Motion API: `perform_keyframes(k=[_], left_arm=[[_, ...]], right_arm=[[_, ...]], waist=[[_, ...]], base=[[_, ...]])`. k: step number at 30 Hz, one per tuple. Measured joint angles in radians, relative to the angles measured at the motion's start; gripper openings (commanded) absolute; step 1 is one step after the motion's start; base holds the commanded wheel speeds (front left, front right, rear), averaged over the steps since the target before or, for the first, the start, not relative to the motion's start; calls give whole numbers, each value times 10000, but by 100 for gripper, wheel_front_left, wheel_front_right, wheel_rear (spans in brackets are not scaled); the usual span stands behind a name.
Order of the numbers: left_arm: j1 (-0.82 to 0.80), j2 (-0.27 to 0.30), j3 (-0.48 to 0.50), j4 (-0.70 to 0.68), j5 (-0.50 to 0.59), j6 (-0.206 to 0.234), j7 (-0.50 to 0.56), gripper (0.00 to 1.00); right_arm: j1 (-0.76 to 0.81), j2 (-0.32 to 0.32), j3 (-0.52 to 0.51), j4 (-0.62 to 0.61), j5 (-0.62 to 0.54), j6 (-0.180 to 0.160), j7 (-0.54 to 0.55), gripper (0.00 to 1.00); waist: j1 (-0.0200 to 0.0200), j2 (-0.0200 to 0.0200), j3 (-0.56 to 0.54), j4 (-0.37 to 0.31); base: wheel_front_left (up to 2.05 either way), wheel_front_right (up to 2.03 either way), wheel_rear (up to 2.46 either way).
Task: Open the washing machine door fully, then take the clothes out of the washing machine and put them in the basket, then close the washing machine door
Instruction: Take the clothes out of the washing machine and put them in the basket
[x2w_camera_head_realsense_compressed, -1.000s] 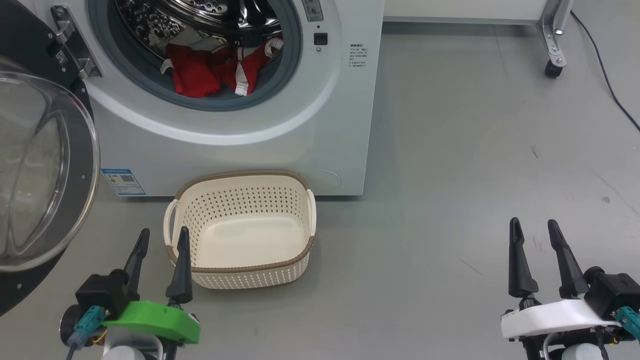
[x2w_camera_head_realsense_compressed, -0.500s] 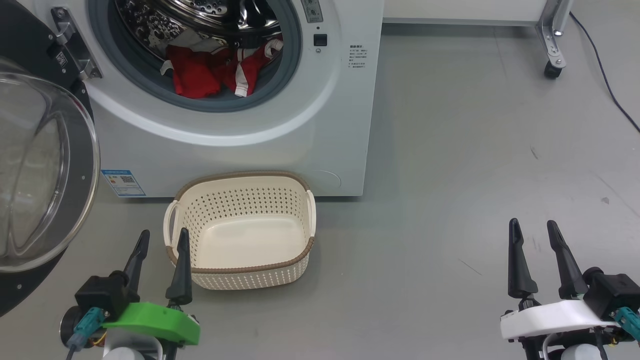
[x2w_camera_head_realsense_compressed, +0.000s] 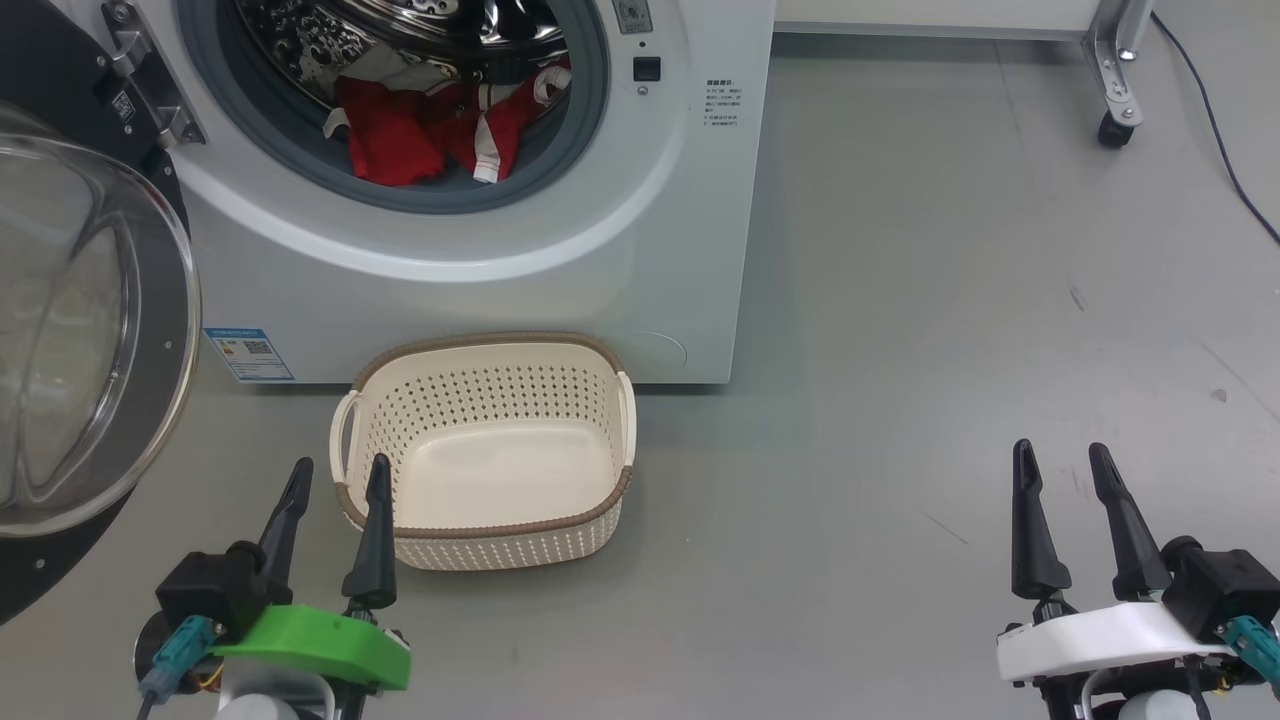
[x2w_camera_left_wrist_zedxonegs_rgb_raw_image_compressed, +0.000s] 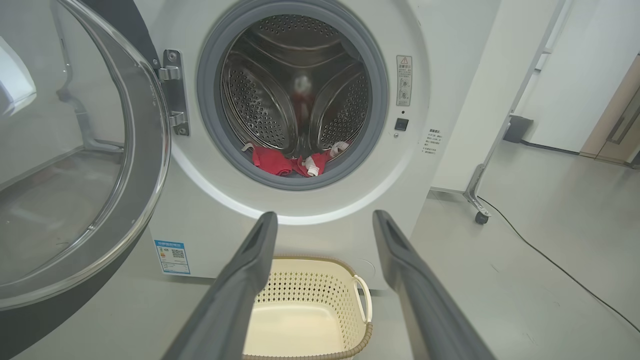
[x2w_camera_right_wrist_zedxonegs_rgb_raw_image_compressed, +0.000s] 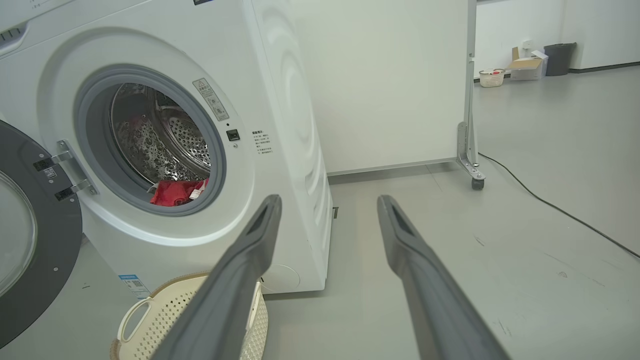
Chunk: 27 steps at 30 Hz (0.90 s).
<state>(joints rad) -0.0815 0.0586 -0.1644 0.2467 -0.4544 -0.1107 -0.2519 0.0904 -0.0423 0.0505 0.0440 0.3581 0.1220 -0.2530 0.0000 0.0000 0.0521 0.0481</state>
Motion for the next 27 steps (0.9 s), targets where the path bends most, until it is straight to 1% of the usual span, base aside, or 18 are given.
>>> perform_keyframes(k=[14,23,27], left_arm=[[0,-19,13,-36,-48,-15,0,100],[0,-17,81,-86,-107,-15,0,100],[-1,17,90,-165,82,-10,-2,100]], right_arm=[[0,19,12,6,0,0,-2,100],[0,23,0,29,2,0,-2,100],[0,23,-6,52,2,0,-2,100]], waist=[[0,0,15,82],[0,0,20,99],[0,0,8,111]], base=[[46,-46,0],[94,-94,0],[120,-120,0]])
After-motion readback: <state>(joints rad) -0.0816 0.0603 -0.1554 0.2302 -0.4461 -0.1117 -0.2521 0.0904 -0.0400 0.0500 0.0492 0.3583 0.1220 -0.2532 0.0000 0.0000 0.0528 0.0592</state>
